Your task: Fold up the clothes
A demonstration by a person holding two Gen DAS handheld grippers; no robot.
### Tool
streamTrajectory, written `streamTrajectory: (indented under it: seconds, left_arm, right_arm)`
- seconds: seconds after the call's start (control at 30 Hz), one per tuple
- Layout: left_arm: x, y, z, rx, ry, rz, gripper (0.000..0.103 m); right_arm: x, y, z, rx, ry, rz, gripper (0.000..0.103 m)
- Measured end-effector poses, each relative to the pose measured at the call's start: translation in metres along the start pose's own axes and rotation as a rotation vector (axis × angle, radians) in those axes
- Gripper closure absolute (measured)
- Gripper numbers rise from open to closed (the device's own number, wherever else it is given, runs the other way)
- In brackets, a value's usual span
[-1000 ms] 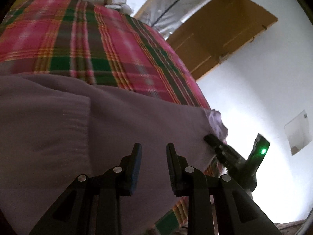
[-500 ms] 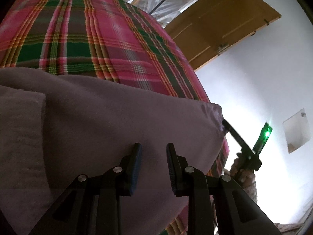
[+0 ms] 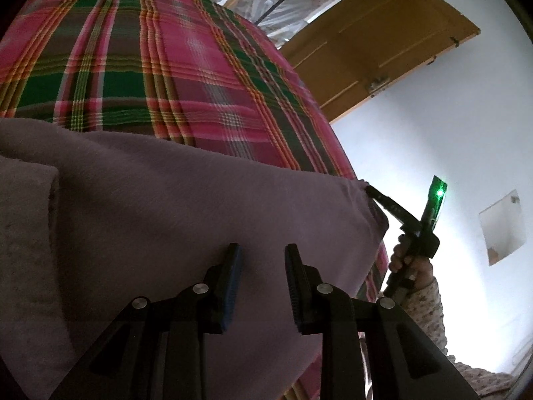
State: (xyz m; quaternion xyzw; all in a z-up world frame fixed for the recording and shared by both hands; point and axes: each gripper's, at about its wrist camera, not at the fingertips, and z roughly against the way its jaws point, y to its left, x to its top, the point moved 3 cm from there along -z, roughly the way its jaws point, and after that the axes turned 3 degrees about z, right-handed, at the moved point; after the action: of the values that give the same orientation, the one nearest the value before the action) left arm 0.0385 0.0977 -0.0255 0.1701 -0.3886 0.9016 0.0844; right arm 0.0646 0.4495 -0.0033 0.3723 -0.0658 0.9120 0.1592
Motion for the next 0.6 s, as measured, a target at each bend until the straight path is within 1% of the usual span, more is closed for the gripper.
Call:
streamTrajectory:
  seconds: [0.07,0.2,0.23,0.3,0.37,0.4,0.43,0.47,0.5,0.6]
  left_arm:
    - [0.0,-0.003,-0.001,0.016,0.0,-0.017,0.075]
    - [0.0,-0.008,-0.004,0.039,-0.007,-0.041,0.075]
    - [0.0,-0.008,-0.004,0.039,-0.007,-0.042,0.075]
    - [0.0,-0.008,-0.005,0.037,-0.006,-0.039,0.076]
    - [0.001,-0.007,-0.005,0.035,-0.007,-0.028,0.075]
    - [0.0,-0.007,-0.005,0.036,-0.008,-0.027,0.076]
    - [0.0,-0.007,-0.005,0.038,-0.009,-0.029,0.076]
    - [0.0,-0.008,-0.006,0.04,-0.01,-0.03,0.075]
    - [0.0,-0.009,-0.006,0.039,-0.008,-0.031,0.075]
    - [0.001,-0.012,-0.007,0.031,0.003,-0.03,0.075]
  right_arm:
    - [0.001,0.0,0.002,-0.019,-0.01,0.009,0.097]
    - [-0.002,0.003,-0.004,-0.061,0.02,0.044,0.097]
    - [-0.002,0.003,-0.004,-0.072,0.018,0.048,0.091]
    - [-0.002,0.001,-0.003,-0.088,0.014,0.049,0.084]
    - [-0.002,-0.007,-0.001,-0.064,0.012,0.007,0.082]
    - [-0.001,-0.011,0.0,-0.05,0.015,-0.016,0.08]
    - [-0.001,-0.015,0.002,-0.043,0.013,-0.038,0.075]
    - [-0.002,-0.018,0.006,-0.041,0.006,-0.056,0.074]
    - [-0.003,-0.021,0.011,-0.045,-0.005,-0.069,0.074]
    - [-0.007,-0.032,0.024,-0.097,-0.021,-0.109,0.073]
